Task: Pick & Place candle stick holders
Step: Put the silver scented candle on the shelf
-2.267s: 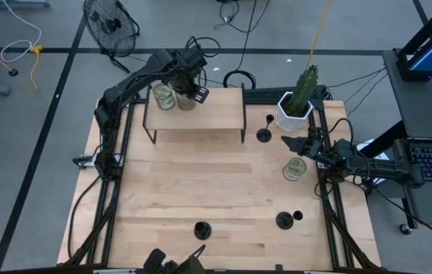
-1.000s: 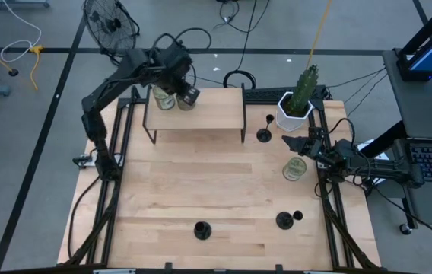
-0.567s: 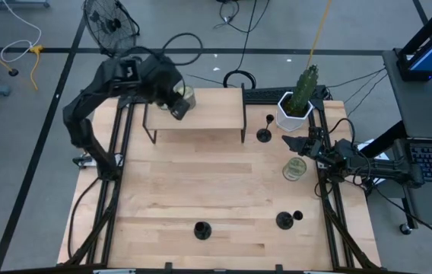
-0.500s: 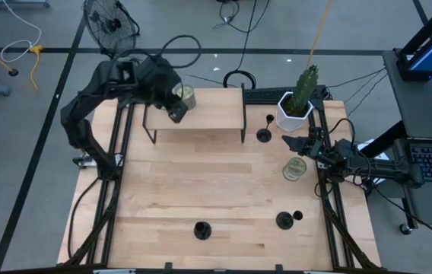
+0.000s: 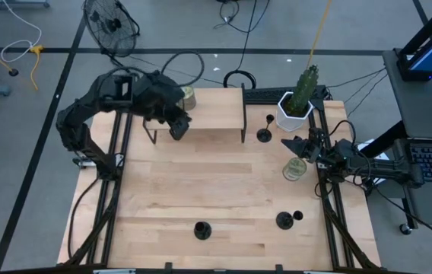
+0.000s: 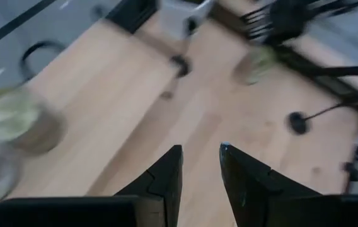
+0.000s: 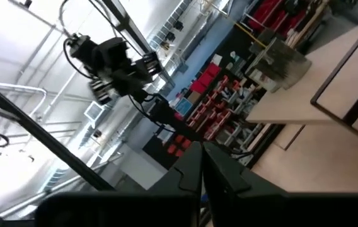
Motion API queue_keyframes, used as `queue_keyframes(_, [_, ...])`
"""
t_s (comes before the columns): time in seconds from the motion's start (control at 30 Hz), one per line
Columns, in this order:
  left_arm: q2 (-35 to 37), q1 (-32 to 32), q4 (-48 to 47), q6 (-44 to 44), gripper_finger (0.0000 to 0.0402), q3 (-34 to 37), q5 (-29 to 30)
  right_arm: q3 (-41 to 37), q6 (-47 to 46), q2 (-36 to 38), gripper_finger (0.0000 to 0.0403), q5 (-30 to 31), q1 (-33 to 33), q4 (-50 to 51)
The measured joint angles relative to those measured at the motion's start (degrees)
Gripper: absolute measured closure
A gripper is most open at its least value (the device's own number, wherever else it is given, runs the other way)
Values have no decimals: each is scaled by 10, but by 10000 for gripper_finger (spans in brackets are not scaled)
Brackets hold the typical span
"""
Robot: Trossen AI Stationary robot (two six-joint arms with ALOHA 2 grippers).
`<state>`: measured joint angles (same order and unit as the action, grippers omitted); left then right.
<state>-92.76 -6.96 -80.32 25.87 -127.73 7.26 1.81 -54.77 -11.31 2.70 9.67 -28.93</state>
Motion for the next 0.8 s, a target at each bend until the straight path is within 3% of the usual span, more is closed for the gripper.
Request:
queue_keyframes(0.13, [23,39,78,-18,291,74,-17,17,31,0,397,0,0,0])
queue_keyframes(0.3, [77,69,212,-18,291,227,-34,36,70,0,397,-1,0,8])
queue_keyframes(0.53, [198,76,370,-18,291,459,-49,46,90,0,397,-5,0,7])
queue_keyframes(0.8, [364,76,534,-42,291,676,-87,51,90,0,397,15,0,7])
